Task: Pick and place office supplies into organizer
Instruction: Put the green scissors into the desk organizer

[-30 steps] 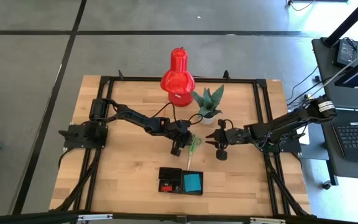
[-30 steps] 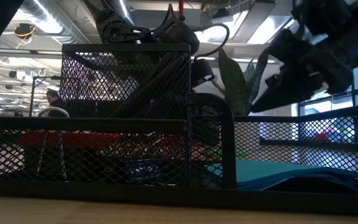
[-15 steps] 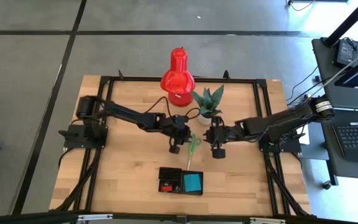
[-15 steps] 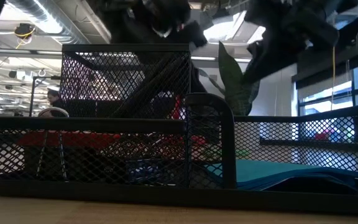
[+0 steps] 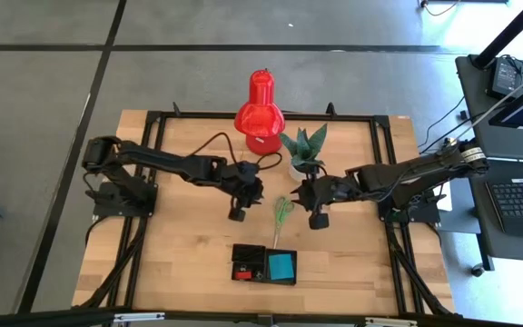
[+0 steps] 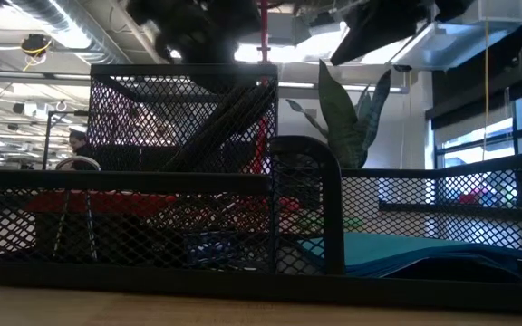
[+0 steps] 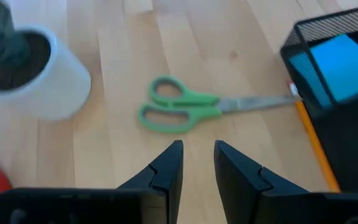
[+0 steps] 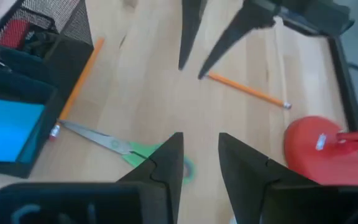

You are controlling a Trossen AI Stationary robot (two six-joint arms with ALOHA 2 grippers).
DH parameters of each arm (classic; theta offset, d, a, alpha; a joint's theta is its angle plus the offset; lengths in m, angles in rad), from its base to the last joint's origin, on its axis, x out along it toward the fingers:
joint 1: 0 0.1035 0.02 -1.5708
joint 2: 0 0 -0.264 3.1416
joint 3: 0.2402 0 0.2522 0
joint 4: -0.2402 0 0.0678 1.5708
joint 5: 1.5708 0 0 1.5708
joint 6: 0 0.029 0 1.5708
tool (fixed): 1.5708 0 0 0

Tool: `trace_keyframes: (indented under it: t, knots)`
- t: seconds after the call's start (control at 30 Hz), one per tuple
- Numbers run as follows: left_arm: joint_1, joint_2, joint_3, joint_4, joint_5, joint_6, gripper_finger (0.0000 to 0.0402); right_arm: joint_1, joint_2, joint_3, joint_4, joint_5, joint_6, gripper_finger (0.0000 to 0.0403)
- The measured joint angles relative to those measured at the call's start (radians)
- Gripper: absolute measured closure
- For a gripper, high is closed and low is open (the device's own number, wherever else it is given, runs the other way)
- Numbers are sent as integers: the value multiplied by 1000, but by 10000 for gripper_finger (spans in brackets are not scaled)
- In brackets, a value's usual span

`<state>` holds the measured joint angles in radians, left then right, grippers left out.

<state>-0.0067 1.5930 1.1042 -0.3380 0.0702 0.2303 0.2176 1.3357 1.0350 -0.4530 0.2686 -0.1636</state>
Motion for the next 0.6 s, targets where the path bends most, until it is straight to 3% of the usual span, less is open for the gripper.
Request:
trace_keyframes:
  t: [0.13, 0.23, 0.43, 0.6]
  knots:
    - [0, -84, -5, -108, -1, -36, 316, 4, 0, 10, -10, 0, -43, 290]
    - [0, -167, -57, -63, -1, -38, 316, 4, 0, 12, -9, 0, -43, 260]
    - [23, -355, -245, 145, -4, -91, 316, 3, 0, 12, -19, 6, -116, 167]
    - [42, -478, -426, 352, -18, -147, 316, 3, 34, 12, -23, 104, -280, 121]
